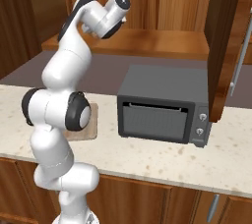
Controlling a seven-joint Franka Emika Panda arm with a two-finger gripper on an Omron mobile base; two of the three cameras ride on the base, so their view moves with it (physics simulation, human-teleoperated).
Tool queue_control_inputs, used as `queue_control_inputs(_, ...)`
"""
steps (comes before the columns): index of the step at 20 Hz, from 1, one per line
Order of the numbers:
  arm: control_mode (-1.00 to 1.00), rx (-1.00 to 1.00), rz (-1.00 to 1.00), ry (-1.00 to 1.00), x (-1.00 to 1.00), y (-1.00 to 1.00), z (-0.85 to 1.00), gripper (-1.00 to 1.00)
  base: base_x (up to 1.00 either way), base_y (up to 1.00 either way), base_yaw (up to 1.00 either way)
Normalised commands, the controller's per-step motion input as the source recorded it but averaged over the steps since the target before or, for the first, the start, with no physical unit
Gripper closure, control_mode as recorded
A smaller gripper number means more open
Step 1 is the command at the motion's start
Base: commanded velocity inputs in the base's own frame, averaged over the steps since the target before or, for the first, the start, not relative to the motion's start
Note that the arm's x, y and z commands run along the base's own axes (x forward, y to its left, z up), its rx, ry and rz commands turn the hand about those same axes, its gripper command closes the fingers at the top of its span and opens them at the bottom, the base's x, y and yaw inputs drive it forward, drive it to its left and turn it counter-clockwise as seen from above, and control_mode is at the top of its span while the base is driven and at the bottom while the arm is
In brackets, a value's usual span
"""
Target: Open the cabinet, retrieve the rolling pin, and place it next to the meat on the cutting board to prepare for tenderizing.
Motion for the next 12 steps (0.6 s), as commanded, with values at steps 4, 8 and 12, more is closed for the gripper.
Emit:
queue_control_inputs(4, -1.0, -0.03, -0.03, 0.05, 0.29, 0.11, -0.07, -1.0, 0.0, 0.0, 0.0)
queue_control_inputs(8, -1.0, -0.05, -0.03, 0.01, 0.1, 0.11, -0.09, -1.0, 0.0, 0.0, 0.0)
queue_control_inputs(12, -1.0, -0.06, -0.03, 0.0, 0.07, 0.1, -0.08, -1.0, 0.0, 0.0, 0.0)
